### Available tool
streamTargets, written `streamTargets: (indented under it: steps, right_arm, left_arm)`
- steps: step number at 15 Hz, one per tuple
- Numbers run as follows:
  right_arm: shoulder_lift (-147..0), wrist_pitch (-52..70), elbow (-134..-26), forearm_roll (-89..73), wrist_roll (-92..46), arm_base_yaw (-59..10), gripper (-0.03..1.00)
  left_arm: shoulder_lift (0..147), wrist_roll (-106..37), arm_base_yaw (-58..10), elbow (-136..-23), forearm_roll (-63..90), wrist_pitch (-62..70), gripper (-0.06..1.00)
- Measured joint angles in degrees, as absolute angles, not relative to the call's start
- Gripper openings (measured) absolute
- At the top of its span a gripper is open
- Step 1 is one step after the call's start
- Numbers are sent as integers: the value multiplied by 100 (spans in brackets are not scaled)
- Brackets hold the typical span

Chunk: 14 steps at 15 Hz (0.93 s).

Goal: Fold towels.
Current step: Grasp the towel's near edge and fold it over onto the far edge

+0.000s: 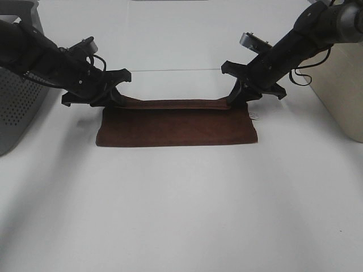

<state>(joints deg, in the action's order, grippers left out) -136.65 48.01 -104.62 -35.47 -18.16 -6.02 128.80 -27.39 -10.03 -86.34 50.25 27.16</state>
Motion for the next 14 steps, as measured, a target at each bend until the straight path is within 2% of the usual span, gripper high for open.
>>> streamTargets:
  steps: [2, 3, 6, 7, 8, 11, 14]
  right_arm:
    - [-13665, 4555, -10462, -3249, -1816, -561, 14]
    - [-13665, 4492, -10462, -3174, -1816, -516, 20]
    - [-13665, 4446, -10462, -3157, -1776, -516, 53]
    - [-13665, 4446, -10462, -3157, -1776, -516, 61]
    - [-13665, 4446, -10462, -3157, -1776, -516, 66]
    - [-13648, 4670, -10462, -3134, -1759, -516, 71]
    - [-13465, 5500, -10462, -2790, -1484, -516, 71]
  left_arm:
    - [12949, -2739, -957, -8634, 4864, 2441, 9]
    - [12989, -2739, -928, -8634, 4836, 2361, 17]
    - [13000, -2744, -917, -8634, 4819, 2303, 57]
    - [13000, -2744, -917, -8634, 4819, 2286, 69]
    - [13000, -2744, -917, -8634, 4819, 2286, 76]
    - [12983, -2756, -917, -8634, 4784, 2292, 81]
    - [12731, -2573, -871, -8634, 4549, 2630, 82]
